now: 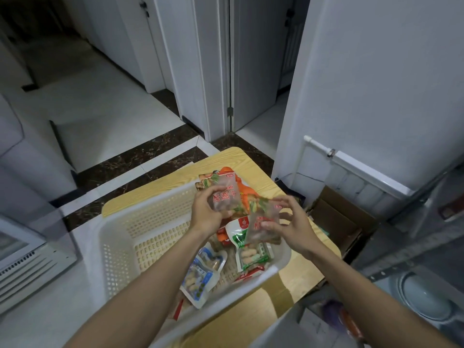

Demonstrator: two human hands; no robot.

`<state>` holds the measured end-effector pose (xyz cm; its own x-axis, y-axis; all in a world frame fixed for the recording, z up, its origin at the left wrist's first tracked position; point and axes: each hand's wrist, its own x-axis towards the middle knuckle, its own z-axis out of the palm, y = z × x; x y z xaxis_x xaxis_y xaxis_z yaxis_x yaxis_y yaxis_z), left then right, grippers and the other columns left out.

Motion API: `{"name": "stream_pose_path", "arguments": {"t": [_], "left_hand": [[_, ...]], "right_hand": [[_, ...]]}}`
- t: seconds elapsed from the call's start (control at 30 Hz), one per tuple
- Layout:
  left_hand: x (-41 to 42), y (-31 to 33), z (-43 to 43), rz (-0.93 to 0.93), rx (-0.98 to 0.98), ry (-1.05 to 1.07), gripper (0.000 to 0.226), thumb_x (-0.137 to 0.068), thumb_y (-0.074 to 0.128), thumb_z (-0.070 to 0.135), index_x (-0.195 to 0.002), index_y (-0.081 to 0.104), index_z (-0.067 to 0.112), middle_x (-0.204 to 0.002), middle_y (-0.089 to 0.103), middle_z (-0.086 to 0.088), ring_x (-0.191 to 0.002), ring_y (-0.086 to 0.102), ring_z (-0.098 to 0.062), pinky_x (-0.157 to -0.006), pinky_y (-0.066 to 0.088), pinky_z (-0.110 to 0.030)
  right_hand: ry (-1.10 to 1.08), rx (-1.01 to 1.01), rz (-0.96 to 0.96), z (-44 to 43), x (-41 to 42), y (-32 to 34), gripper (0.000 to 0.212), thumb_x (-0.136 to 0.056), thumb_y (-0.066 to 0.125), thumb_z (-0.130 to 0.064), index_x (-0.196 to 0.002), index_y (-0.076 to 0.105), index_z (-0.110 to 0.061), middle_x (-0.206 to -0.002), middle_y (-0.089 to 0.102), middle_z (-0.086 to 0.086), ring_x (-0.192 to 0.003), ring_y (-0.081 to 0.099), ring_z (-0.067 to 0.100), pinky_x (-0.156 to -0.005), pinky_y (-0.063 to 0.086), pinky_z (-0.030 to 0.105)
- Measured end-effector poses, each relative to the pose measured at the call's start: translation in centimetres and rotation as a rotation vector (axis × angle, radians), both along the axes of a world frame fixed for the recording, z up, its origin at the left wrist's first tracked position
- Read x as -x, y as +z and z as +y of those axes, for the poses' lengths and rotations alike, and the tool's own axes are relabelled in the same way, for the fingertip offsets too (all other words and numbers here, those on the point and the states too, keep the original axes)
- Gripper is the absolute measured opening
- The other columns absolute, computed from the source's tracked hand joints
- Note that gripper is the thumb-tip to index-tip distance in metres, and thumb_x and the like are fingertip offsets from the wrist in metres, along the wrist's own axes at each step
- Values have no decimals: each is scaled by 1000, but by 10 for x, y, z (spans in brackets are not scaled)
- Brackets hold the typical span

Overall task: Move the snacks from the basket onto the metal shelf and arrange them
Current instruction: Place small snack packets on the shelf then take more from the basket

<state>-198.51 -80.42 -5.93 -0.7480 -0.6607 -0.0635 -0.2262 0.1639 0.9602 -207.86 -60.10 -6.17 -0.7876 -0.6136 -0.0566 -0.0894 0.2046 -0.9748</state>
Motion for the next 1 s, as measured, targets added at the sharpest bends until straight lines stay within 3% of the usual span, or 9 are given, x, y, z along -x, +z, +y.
{"name": "stream_pose_path", "arguments": {"t": [0.1,0.2,0.3,0.37,0.47,0.53,0.63,0.83,1.0], "left_hand": [[-17,15,-3,48,7,10,67,-61,81,-13,-112,67,28,-126,55,14,-114,51,1,-100,50,-45],[-37,32,3,135,-74,-44,61,-65,77,-17,-117,63,11,-120,49,25,-89,56,24,-82,58,-27],[-55,39,11,158,-38,-39,53,-68,86,7,-115,66,18,-110,56,40,-98,46,31,-99,51,-40],[-63,42,17,170,-43,-18,43,-72,84,14,-110,68,25,-105,54,49,-111,41,26,-105,44,-49],[-70,47,32,245,-119,-2,36,-75,81,8,-100,72,31,-113,55,41,-133,45,-13,-89,55,-52],[-76,50,45,281,-130,-27,38,-73,82,7,-98,72,33,-113,56,40,-133,47,-26,-87,56,-53],[-86,58,66,281,-55,-98,40,-69,85,13,-101,71,34,-111,54,46,-133,46,-19,-98,48,-57],[-110,77,133,293,-109,-291,43,-71,82,-1,-101,71,28,-112,64,25,-117,60,-18,-88,57,-47],[-138,94,210,361,-161,-477,40,-73,77,-9,-105,68,13,-110,65,11,-103,64,0,-70,57,-19]], "right_hand": [[-42,55,-54,-7,-3,20,59,-82,77,-21,-130,44,-30,-123,53,-7,-103,62,15,-70,62,38],[-26,133,-61,-11,-7,38,40,-86,73,-22,-120,52,-29,-123,57,-7,-106,64,14,-71,62,41],[19,188,-37,-10,-11,48,12,-89,69,-15,-100,63,-16,-117,62,-5,-100,67,4,-72,62,46],[41,212,-38,-7,-15,51,6,-88,70,-14,-93,67,-17,-116,64,-4,-104,66,9,-75,61,47],[15,255,-62,3,-26,55,10,-85,73,-12,-88,72,-22,-113,67,-12,-106,67,15,-77,61,46],[-34,284,-76,17,-37,60,14,-83,75,-10,-85,75,-23,-114,67,-12,-106,68,18,-77,61,43],[-145,299,-69,48,-58,67,17,-80,75,-6,-86,78,-22,-119,59,-15,-115,62,18,-83,60,42],[-349,328,-62,126,-114,88,19,-77,77,-9,-83,80,-27,-126,55,-12,-121,58,21,-86,59,45],[-511,332,-46,209,-179,106,32,-57,87,-16,-88,81,-17,-132,54,-10,-117,62,17,-88,58,43]]}}
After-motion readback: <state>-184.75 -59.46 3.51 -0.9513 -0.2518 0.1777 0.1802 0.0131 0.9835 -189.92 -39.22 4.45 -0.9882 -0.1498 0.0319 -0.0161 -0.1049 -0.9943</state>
